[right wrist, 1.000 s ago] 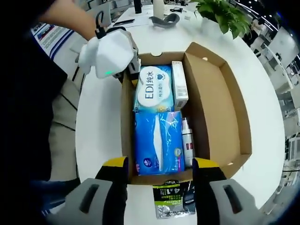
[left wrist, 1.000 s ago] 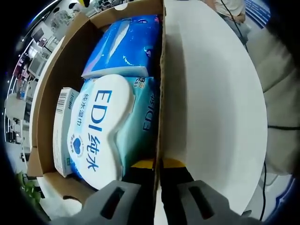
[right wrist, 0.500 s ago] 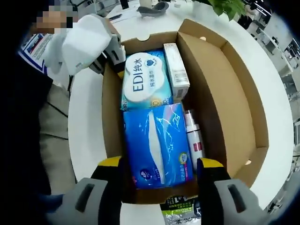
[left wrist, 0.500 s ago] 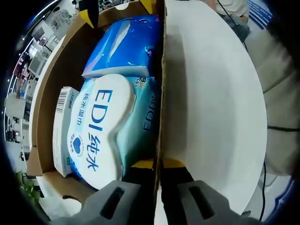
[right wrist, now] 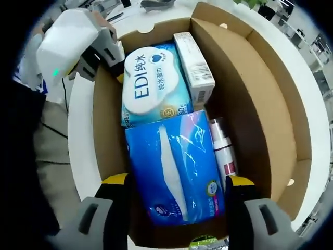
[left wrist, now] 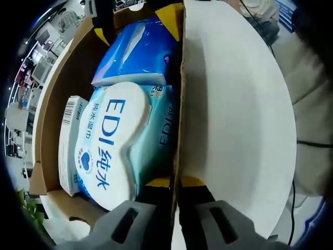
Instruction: Operate the shoe box by opening the lid, removing the specified soft item, and placing it in the target area until the item is outside and the box remains undamaged.
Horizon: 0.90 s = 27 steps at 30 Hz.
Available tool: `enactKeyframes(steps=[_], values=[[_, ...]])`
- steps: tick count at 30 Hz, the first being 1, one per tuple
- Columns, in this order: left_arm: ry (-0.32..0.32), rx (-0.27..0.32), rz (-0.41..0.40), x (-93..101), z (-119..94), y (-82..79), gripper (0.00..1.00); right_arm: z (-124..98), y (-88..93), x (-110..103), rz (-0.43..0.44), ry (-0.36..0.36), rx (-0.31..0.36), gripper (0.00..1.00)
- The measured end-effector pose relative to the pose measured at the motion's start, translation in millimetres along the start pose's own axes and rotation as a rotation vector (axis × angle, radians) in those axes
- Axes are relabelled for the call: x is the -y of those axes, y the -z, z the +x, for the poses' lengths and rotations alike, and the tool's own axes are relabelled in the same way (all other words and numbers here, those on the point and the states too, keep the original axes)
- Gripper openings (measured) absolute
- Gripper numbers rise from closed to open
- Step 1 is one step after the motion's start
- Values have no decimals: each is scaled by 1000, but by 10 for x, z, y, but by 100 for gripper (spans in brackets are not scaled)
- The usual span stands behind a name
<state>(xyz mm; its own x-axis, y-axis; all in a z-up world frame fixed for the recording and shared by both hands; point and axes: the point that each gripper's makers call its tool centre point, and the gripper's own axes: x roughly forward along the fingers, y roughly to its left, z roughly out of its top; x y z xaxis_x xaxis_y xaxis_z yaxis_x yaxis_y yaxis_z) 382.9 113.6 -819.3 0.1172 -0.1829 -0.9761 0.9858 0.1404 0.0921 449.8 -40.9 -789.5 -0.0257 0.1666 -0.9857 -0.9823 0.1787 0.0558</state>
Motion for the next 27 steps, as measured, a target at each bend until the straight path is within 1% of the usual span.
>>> enactKeyframes(steps=[3,7,8,12,15,20,22,27], values=[[-1,2,4,3,-4,-1,1,68,5,-27,2,-6,-13,71],[1,5,8,3,-4,-1,1,170,51,-17,-56,16,-56,68],[0,5,8,3,-4,-1,1,181,50,-14,-49,13,-59,68],[0,5,5,0,2,-1,1,212,66,-2,-48,0,-78,68],[-1,5,3,-2,-1,-1,1,221,73,-13,-56,6,-94,67],[-6,6,-2,-1,-8,-7,1,234,82,-11,-56,-7,-136,67],[-7,6,-3,-2,-6,-6,1,244,87,-14,-59,-4,-167,68],[-5,5,-3,-4,-4,-9,1,239,108,-13,-60,23,-200,67]])
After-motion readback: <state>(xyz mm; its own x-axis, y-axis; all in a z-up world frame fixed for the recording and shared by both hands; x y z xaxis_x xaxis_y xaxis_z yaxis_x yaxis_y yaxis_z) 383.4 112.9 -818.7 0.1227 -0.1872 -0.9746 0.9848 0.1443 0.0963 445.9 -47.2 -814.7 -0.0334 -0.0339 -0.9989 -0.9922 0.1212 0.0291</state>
